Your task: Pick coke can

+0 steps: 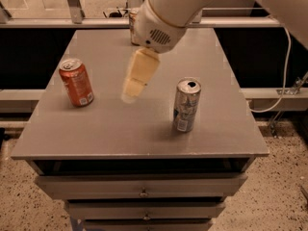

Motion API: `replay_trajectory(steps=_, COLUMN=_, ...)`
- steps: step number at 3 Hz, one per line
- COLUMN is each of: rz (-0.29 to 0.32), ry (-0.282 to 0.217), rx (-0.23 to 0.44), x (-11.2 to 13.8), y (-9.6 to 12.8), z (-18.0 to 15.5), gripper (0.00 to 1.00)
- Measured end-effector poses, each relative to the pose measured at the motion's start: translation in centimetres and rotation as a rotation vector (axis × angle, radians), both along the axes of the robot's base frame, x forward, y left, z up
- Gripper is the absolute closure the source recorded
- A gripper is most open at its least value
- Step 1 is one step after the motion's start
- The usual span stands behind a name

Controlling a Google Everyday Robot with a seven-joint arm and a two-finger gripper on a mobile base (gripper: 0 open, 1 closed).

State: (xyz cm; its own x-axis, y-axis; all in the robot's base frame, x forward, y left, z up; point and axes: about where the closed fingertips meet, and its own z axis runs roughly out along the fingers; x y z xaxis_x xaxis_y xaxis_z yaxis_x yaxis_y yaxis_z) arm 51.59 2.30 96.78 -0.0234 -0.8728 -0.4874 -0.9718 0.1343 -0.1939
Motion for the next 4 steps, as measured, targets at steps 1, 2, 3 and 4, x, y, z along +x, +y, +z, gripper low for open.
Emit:
replay_trajectory(steps=1, rz=0.018, ry=-0.002, rx=0.094, x=0.9, y=5.1, z=-1.4, gripper=0.00)
replay_trajectory(steps=2, rz=0.031, ry=-0.037, rx=0.179, x=2.3, y=9.1, z=-3.4, gripper=0.00)
replay_trajectory(steps=3, rz=0.021, ry=-0.074, rx=0.217, x=3.2, y=10.1, z=-2.9, gripper=0.00)
replay_trajectory(steps=4, rz=0.024, ry=-0.070, rx=0.264, x=3.1, y=10.5, z=-3.7, gripper=0.00)
